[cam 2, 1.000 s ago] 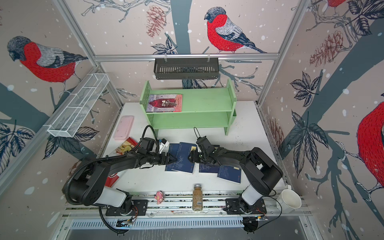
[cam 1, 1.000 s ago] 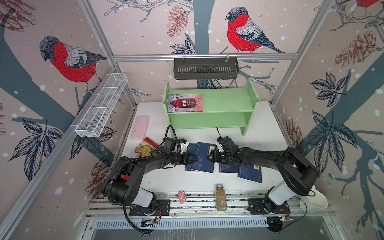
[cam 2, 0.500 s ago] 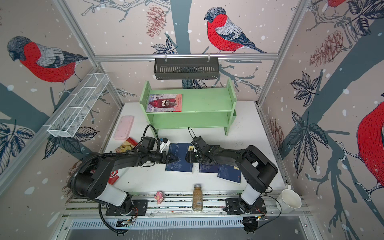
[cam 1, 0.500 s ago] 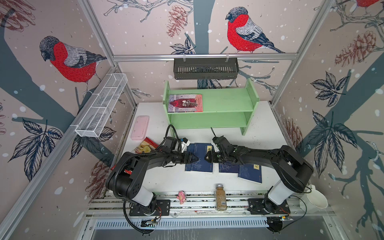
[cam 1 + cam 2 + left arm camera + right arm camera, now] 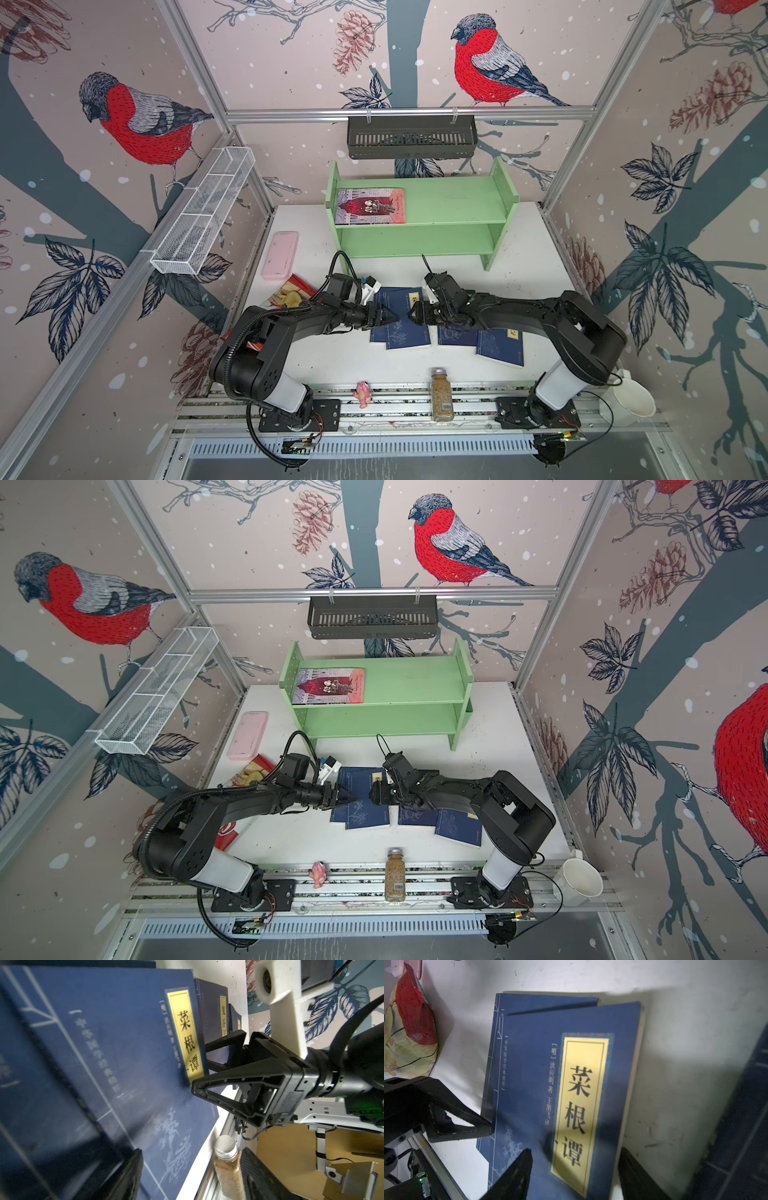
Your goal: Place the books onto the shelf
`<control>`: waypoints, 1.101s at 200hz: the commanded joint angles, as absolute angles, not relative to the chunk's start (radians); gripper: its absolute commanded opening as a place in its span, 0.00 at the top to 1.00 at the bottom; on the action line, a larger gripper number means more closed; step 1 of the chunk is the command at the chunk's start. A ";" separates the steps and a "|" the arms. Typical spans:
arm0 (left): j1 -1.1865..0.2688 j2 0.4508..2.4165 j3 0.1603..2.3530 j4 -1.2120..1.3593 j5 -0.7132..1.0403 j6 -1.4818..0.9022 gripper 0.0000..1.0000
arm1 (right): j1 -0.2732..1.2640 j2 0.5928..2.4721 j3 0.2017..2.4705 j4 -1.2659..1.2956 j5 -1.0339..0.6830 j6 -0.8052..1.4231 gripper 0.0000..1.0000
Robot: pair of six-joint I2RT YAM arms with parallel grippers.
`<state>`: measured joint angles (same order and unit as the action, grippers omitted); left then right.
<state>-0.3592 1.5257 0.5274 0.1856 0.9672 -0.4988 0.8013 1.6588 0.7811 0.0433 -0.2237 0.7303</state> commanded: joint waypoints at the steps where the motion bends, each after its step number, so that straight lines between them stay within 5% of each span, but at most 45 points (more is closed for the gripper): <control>1: -0.355 1.509 0.519 0.188 0.944 -0.512 0.25 | 0.800 1.659 0.772 -0.004 -0.205 0.738 0.32; 73: -0.350 1.463 0.478 0.151 0.801 -0.472 0.24 | 0.792 1.547 0.700 -0.011 -0.205 0.753 0.31; 220: -0.354 1.579 0.486 0.221 0.903 -0.527 0.22 | 0.773 1.511 0.637 0.071 -0.390 0.775 0.49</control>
